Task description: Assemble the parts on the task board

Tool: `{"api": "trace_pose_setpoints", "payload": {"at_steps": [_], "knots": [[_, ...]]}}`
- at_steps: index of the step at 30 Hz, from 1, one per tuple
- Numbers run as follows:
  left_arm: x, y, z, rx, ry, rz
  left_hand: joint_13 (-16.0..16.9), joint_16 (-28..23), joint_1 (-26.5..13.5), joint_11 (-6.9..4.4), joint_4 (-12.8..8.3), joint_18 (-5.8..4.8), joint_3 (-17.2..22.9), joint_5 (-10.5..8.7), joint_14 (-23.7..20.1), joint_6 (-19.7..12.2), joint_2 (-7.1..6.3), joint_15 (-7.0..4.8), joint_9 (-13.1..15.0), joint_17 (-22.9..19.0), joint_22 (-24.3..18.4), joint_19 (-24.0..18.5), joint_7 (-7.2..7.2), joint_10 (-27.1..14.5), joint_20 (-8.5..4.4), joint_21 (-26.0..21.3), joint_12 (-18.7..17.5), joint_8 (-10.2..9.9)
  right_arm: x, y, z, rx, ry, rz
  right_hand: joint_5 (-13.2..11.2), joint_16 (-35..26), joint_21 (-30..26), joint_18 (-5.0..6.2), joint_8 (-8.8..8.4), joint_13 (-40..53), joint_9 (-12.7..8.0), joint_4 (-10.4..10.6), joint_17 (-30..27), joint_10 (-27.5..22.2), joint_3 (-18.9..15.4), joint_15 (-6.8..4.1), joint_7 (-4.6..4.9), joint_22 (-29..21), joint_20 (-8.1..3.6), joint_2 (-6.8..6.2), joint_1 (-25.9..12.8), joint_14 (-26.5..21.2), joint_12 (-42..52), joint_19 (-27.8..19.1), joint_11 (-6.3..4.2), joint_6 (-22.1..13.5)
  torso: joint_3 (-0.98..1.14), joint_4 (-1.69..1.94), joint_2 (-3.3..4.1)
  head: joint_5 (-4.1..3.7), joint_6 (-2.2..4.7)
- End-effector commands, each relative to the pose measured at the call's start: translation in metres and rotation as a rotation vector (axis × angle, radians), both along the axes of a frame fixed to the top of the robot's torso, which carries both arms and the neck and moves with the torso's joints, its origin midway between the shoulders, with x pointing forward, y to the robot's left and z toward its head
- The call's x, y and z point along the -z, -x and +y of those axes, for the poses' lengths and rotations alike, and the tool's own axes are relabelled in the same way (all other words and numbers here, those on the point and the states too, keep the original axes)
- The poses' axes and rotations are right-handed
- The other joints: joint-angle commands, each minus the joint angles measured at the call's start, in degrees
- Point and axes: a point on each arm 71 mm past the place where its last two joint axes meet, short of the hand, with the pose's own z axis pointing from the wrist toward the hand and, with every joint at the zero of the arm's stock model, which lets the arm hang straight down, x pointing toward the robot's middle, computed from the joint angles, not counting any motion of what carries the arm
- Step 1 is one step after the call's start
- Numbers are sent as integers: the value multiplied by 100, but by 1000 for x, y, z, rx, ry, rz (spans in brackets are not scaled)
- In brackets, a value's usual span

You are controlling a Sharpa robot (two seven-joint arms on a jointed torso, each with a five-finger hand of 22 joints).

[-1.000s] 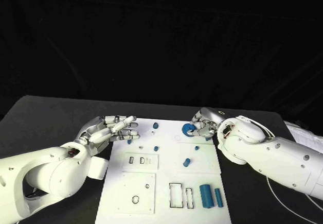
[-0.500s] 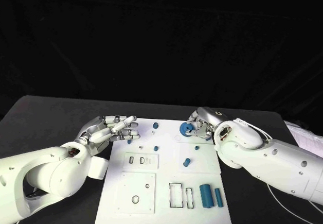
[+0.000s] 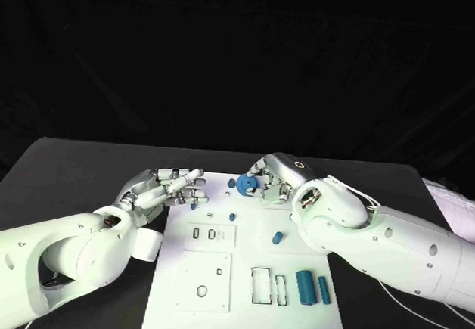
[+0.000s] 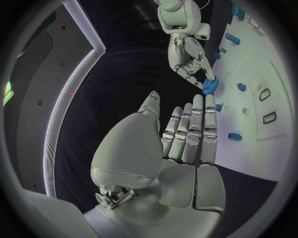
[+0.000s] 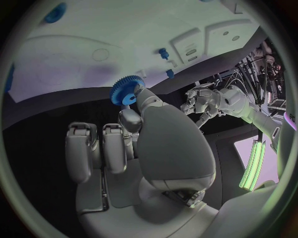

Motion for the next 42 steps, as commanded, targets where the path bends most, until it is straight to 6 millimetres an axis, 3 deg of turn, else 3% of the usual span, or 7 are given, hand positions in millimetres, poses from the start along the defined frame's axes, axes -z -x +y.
{"api": "trace_pose_setpoints", "payload": {"at_steps": [1, 9, 18, 34, 38, 42], "knots": [[-1, 1, -3, 22, 14, -6, -2, -26, 25, 10, -45, 52, 2, -18, -43, -45, 27, 13, -6, 7, -5, 1, 69, -33, 29, -18, -22, -36, -3, 1, 12, -30, 6, -14, 22, -5, 25, -57, -3, 7, 89, 14, 108, 11, 44, -30, -121, 408, -2, 64, -32, 352, -27, 27, -14, 279, -8, 17, 2, 4, -10], [-1, 0, -3, 20, 13, -6, -2, -26, 25, 10, -45, 52, 2, -18, -43, -45, 27, 13, -6, 7, -5, 1, 69, -33, 29, -18, -22, -36, 5, -4, 38, -69, 23, 31, 26, -12, 23, -56, -33, 9, 83, 20, 97, 10, 71, -23, -107, 405, 1, 31, -88, 350, -46, 23, -3, 261, 1, 23, 12, 29, -28], [-1, -1, -3, 19, 13, -6, -2, -26, 25, 10, -45, 52, 2, -18, -43, -45, 27, 13, -6, 7, -5, 1, 69, -33, 29, -18, -22, -36, 16, -10, 49, -77, 43, 62, 24, -18, 22, -56, -49, 1, 80, 22, 89, 3, 82, -18, -100, 403, 5, 16, -119, 348, -69, 21, 3, 251, -5, 35, 10, 22, -39], [-1, -1, -3, 17, 12, -5, -2, -32, 27, 9, -54, 53, -4, -18, -44, -47, 27, 13, -6, 12, -8, 1, 68, -33, 30, -23, -24, -36, 23, -15, 49, -48, 61, 85, 43, -62, 0, -46, -153, -72, 49, 18, 20, -71, 123, 14, -48, 358, 30, -64, -237, 332, -228, -13, 45, 148, 2, 21, 13, 41, -50], [-1, -1, -3, 19, 13, -5, -2, -32, 27, 9, -54, 53, -4, -18, -44, -47, 27, 13, -6, 12, -8, 1, 68, -33, 30, -23, -24, -36, 23, -16, 45, -33, 58, 84, 59, -98, -22, -37, -311, -105, -11, 33, -33, -125, 146, 60, 33, 312, 62, -121, -322, 319, -316, -47, 106, -88, -2, 21, 13, 45, -73], [-1, -1, -2, 18, 12, -5, -1, -34, 28, 9, -57, 53, -6, -18, -44, -47, 29, 13, -6, 15, -9, 1, 67, -32, 30, -25, -24, -36, 23, -17, 43, -19, 50, 78, 80, -113, -32, -33, -335, -117, -34, 29, -51, -155, 168, 95, 74, 294, 96, -159, -363, 315, -363, -59, 146, -205, 0, 22, 15, 37, -72]]}}
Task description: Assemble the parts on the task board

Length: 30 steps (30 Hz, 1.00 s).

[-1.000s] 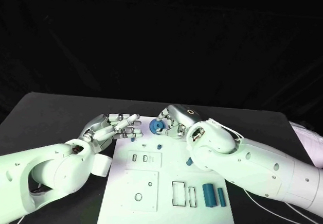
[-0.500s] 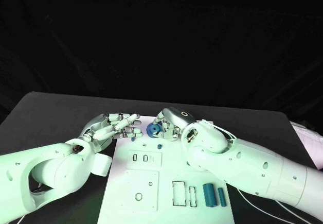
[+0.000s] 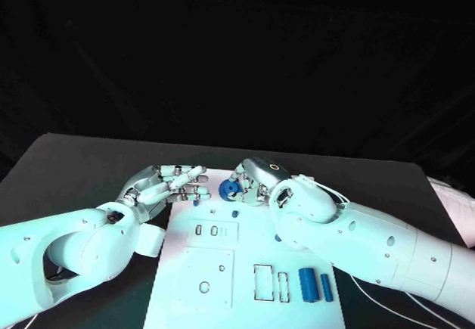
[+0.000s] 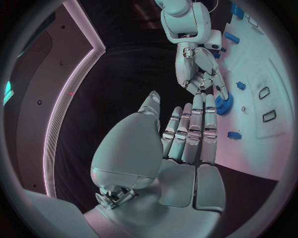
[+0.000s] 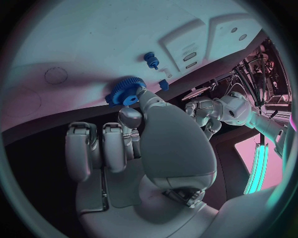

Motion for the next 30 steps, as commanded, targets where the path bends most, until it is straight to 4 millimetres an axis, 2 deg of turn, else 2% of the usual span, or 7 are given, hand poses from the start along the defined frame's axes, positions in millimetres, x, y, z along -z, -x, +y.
{"api": "trace_pose_setpoints", "payload": {"at_steps": [1, 7, 9, 11, 12, 17, 30], "knots": [[-1, 1, -2, 18, 13, -5, -1, -35, 28, 9, -26, 53, -5, -18, -44, -47, 29, 13, -6, 9, -5, 1, 67, -32, 30, -26, -25, -36, 0, -1, -3, 20, 5, 0, 16, -28, -34, -33, -20, -19, -42, -7, -13, -49, 22, 47, 11, 286, 48, -43, -35, 306, -62, -9, 31, -86, 0, 2, -1, -11, -6], [-1, 1, -2, 18, 13, -5, -1, -35, 28, 9, -26, 53, -5, -18, -44, -47, 29, 13, -6, 9, -5, 1, 67, -32, 30, -26, -25, -36, 1, -1, -3, 16, 0, 5, 129, -63, -51, -25, -21, -75, -52, 91, -61, -104, -118, 81, 32, 255, 87, -196, -280, 295, -180, -31, 64, -212, -1, 2, 1, -7, -13], [-1, 1, -2, 18, 12, -5, -1, -35, 28, 9, -26, 53, -5, -18, -44, -47, 29, 13, -6, 9, -5, 1, 67, -32, 30, -26, -25, -36, 1, -1, -3, 13, -1, 11, 111, -73, -61, -21, -24, -100, -75, 245, -69, -127, -327, 106, 60, 237, 108, -276, -515, 293, -234, -43, 95, -400, -2, -2, 1, -3, -10], [-1, 1, -2, 17, 12, -5, -1, -35, 28, 9, -26, 53, -5, -18, -44, -47, 29, 13, -6, 9, -5, 1, 67, -32, 30, -26, -25, -36, 2, -1, -3, 9, 0, 20, 177, -83, -67, -19, -10, -88, -66, 409, -76, -138, -594, 126, 79, 230, 137, -273, -632, 292, -245, -48, 119, -501, -2, -1, -1, -6, -12], [-1, 1, -1, 17, 12, -5, -1, -35, 28, 9, -26, 53, -5, -18, -44, -47, 29, 13, -6, 9, -5, 1, 67, -32, 30, -26, -25, -36, 2, -1, -3, 6, 2, 25, 251, -83, -68, -17, -2, -61, -51, 497, -66, -140, -805, 134, 77, 233, 148, -216, -691, 295, -234, -46, 129, -489, -2, -1, -1, -6, -12], [-1, 1, -1, 15, 10, -4, -1, -35, 28, 9, -26, 53, -5, -18, -44, -47, 29, 13, -6, 9, -5, 1, 67, -32, 30, -26, -25, -36, 4, -1, -2, -1, 8, 55, 481, -70, -58, -23, 35, 3, -27, 524, -33, -124, -1053, 126, 59, 259, 146, -54, -1021, 305, -183, -29, 110, -365, -2, 0, 2, -11, -14], [-1, 1, -1, 11, 8, -3, -2, -42, 35, 10, -37, 54, -6, -16, -45, -52, 38, 14, -6, 15, -8, 1, 70, -36, 31, -31, -29, -37, 7, -4, -8, 28, 1, 80, 989, -46, -39, -32, 20, 147, -27, 501, 25, -87, -1226, 111, 40, 306, 130, 211, -1215, 318, -55, 1, 93, -290, 0, -1, 1, -20, -18]]}}
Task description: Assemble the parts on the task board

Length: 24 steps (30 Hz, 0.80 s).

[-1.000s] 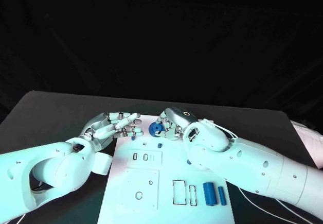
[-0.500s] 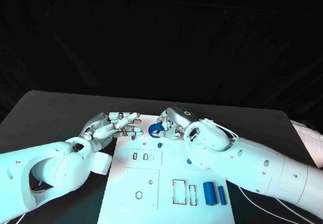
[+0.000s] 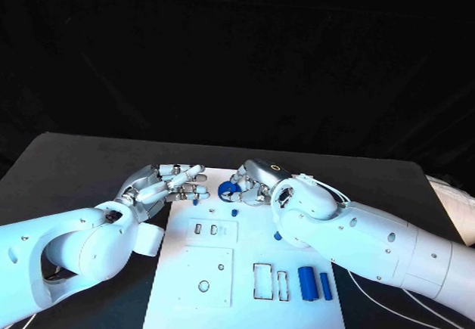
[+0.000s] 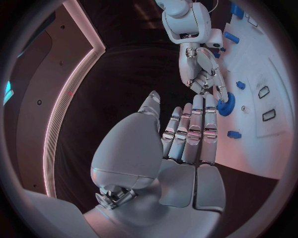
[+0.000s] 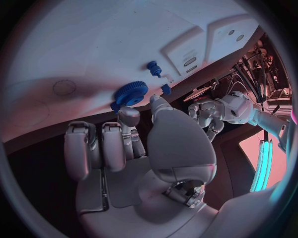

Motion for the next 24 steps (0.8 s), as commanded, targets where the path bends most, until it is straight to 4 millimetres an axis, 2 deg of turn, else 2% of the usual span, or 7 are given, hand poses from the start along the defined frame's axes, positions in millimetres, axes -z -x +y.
{"api": "trace_pose_setpoints", "payload": {"at_steps": [1, 7, 11, 16, 19, 20, 24], "knots": [[-1, 1, -2, 13, 9, -4, -3, -19, 35, 10, -37, 53, -6, -16, -45, -31, 38, 14, -7, 5, -9, 1, 91, -36, 32, -32, -29, -37, 0, 0, -2, 13, -15, 0, 93, 23, 7, -33, 9, 37, 2, -8, 18, 47, -47, 18, -2, 312, 17, 52, 41, 329, 56, 35, -24, 31, 5, -6, -1, 0, 10], [-1, 0, 0, 9, 8, -4, -3, -21, 40, 12, -43, 53, -6, -16, -45, -33, 42, 14, -7, 7, -10, 1, 92, -39, 32, -34, -31, -38, -9, 3, -13, -1, -156, -75, 246, 36, 17, -38, -7, 134, -10, -90, 43, 83, -11, 15, 3, 336, 12, 72, 308, 335, 164, 50, -26, -7, 10, -24, -8, -14, 34], [-1, 0, 3, 3, 7, -5, -3, -21, 40, 12, -43, 53, -6, -16, -45, -33, 42, 14, -7, 7, -10, 1, 92, -39, 32, -34, -31, -38, -17, 7, -34, -36, -280, -58, 148, -2, -5, -27, -13, 81, -19, -180, -13, 23, 46, 20, 16, 290, 15, 111, 547, 319, 59, 17, -19, -65, 13, -46, -24, -16, 49], [0, -2, 5, -2, 6, -6, -3, -27, 50, 12, -55, 53, -6, -12, -46, -37, 46, 15, -7, 12, -12, 2, 93, -41, 33, -38, -33, -39, -20, 10, -76, -56, -352, 43, -265, -52, -41, -11, 1, 12, -15, -648, -76, -67, 279, 6, 25, 222, 4, 130, 1285, 301, -81, -33, -31, -76, 20, -115, -80, 4, 61], [0, -3, 6, -3, 6, -7, -3, -27, 50, 12, -55, 53, -6, -12, -46, -37, 47, 15, -7, 12, -12, 2, 93, -41, 33, -38, -33, -39, -21, 13, -106, -49, -371, 89, -275, -81, -73, 2, -1, -18, -16, -810, -113, -94, 387, 7, 38, 158, 3, 116, 1515, 291, -133, -76, -30, -73, 26, -145, -103, 4, 64], [0, -3, 6, -4, 6, -7, -3, -29, 55, 12, -61, 54, -5, -10, -46, -38, 48, 15, -7, 13, -13, 2, 93, -42, 33, -40, -34, -39, -22, 14, -123, -38, -372, 100, -268, -80, -75, 3, -4, -17, -17, -848, -108, -94, 405, 9, 41, 155, 3, 95, 1558, 291, -133, -78, -28, -80, 33, -160, -108, 3, 64], [1, -4, 7, -8, 5, -6, -3, -29, 56, 12, -61, 54, -5, -10, -46, -38, 48, 15, -7, 14, -13, 2, 93, -42, 33, -40, -34, -39, -22, 14, -160, 8, -357, 103, -281, -68, -81, 3, -6, -18, -20, -969, -75, -93, 448, 17, 50, 151, 9, -3, 1674, 298, -139, -83, -19, -97, 63, -218, -127, 4, 72]]}}
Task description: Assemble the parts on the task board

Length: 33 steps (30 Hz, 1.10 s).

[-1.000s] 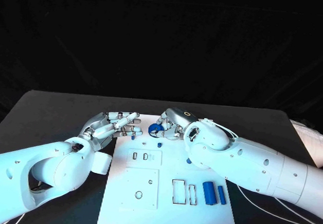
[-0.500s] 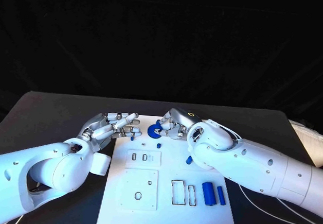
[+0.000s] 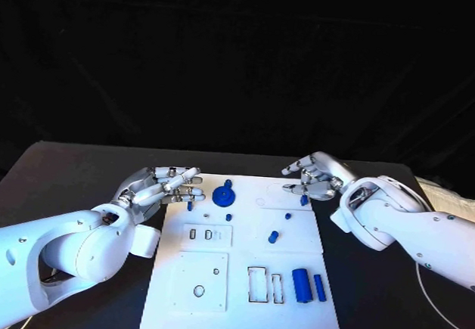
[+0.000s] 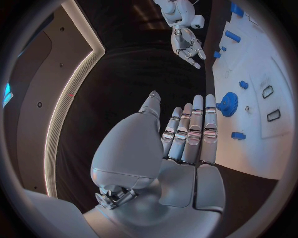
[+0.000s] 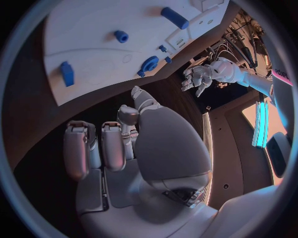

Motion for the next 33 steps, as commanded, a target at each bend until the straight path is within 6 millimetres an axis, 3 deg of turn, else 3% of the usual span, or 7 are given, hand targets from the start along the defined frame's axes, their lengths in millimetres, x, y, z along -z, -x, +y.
{"api": "trace_pose_setpoints", "payload": {"at_steps": [1, 6, 15, 21, 33], "knots": [[-1, -1, -1, 14, 14, -7, -3, -32, 41, 12, -39, 54, -5, -8, -26, -39, 28, -5, -7, 13, -10, 2, 92, -41, 34, -42, -35, -39, 2, 1, -16, -57, -52, 45, -29, 6, -35, 2, -4, 4, -7, -81, 41, -40, 23, 18, 18, 158, -8, -38, 92, 301, -18, -37, 13, -20, 35, -78, -30, 0, 12], [1, -2, -1, 13, 14, -6, -3, -32, 41, 12, -39, 54, -5, -8, -26, -39, 28, -5, -7, 13, -10, 2, 92, -41, 34, -42, -35, -39, 4, -2, -41, -12, 17, 24, -78, 14, -37, 1, -4, -15, -7, -127, 60, -42, 24, 24, 20, 158, -4, -104, 116, 305, -44, -39, 18, -25, 70, -102, -34, 6, 13], [3, -3, 0, 14, 14, -2, -3, -37, 55, 11, -56, 55, -4, -6, -26, -40, 31, -5, -6, 18, -12, 4, 91, -41, 34, -46, -36, -38, 13, -7, -52, 21, 94, 19, -81, 62, -18, -8, -2, 167, -6, -118, 144, 89, -12, 28, 18, 201, 2, -159, 52, 325, 231, -11, 20, -35, 106, -73, -25, 3, -20], [4, -4, 1, 12, 13, -1, -3, -40, 62, 10, -64, 55, -3, -6, -26, -41, 33, -5, -6, 20, -13, 4, 90, -41, 34, -48, -36, -37, 26, -7, -49, 7, 120, 55, 69, 147, 29, -29, 7, 388, -1, -131, 286, 212, -12, 26, 14, 302, 2, -172, 31, 358, 549, 56, 17, -17, 102, -68, -19, 16, -51], [4, -4, 2, 9, 12, -1, -3, -42, 66, 10, -68, 55, -3, -5, -27, -42, 34, -5, -6, 21, -13, 5, 89, -41, 34, -50, -37, -38, 37, -10, -45, 1, 127, 89, -2, 252, 91, -58, 12, 620, 2, -141, 457, 318, -25, 29, 13, 434, 4, -175, -7, 393, 874, 141, 19, 2, 95, -69, -25, 47, -106]]}}
